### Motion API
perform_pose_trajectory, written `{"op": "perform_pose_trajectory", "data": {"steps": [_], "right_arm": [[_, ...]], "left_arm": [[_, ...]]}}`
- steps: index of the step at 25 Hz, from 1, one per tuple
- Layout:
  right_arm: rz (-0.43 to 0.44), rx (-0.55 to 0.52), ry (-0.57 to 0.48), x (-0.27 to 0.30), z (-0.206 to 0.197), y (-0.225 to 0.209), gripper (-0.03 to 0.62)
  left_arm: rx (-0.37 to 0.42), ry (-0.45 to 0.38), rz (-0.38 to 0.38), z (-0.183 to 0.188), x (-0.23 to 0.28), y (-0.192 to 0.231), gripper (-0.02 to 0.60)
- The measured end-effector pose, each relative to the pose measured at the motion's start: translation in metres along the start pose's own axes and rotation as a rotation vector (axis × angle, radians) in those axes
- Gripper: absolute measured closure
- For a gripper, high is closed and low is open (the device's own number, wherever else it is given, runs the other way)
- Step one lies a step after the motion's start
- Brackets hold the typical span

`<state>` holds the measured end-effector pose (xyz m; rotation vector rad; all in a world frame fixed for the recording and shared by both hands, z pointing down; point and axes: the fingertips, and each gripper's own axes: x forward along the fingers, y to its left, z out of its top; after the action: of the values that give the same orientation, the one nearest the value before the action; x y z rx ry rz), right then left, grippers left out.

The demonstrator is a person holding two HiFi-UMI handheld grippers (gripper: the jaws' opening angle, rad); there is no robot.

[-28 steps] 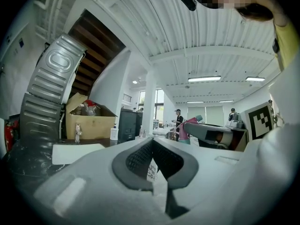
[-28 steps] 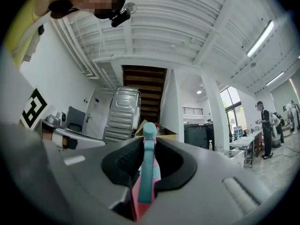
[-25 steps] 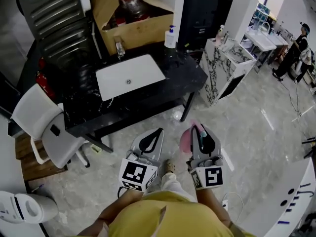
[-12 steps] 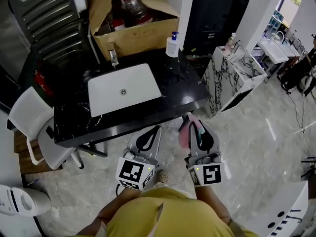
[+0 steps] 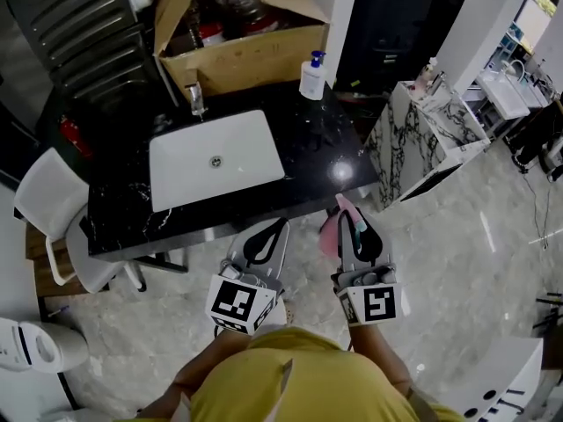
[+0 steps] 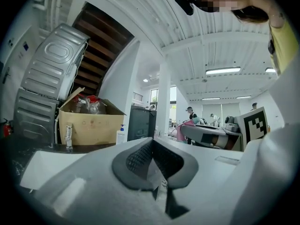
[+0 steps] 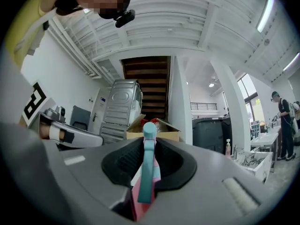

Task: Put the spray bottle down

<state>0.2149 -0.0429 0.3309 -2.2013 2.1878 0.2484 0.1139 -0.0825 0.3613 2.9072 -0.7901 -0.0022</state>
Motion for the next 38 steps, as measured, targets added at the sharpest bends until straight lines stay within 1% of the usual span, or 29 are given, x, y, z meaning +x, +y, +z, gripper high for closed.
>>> {"op": "perform_pose_trajectory", "data": {"steps": [4,9,12,16,19,23,28,32,38], "right_arm": [[-0.005,-0.003,-0.005,0.014,-0.006,-0.007,0.530],[-0.013,-0.012,0.009,0.047,-0.018,-0.014,0.530],[-0.034,-0.013,0.052,0.073,-0.033,-0.025,0.530],[-0.044,0.008,0.003,0.122,-0.029,-0.037,0.530],[-0.061,-0.016,0.031,0.152,-0.040,-0.049,0.530],[-0.076,-0.010,0.000,0.193,-0.037,-0.056,0.530],[-0.100,-0.016,0.002,0.225,-0.047,-0.066,0.530],[-0.084,-0.017,0.013,0.250,-0.053,-0.068,0.530],[-0.040,-0.005,0.000,0.284,-0.061,-0.075,0.530]], "left_arm": [[-0.002,-0.005,-0.002,0.000,0.020,0.011,0.579],[0.002,0.005,-0.016,-0.004,0.050,0.039,0.579],[0.005,0.013,-0.024,-0.003,0.075,0.060,0.578],[0.016,0.019,-0.048,0.000,0.112,0.087,0.580],[0.018,0.026,-0.066,0.002,0.136,0.107,0.578],[0.030,0.020,-0.092,0.008,0.166,0.132,0.578],[0.036,0.026,-0.124,0.007,0.192,0.152,0.578],[0.017,0.049,-0.128,0.008,0.208,0.165,0.579],[0.004,0.049,-0.109,0.008,0.230,0.177,0.578]]}}
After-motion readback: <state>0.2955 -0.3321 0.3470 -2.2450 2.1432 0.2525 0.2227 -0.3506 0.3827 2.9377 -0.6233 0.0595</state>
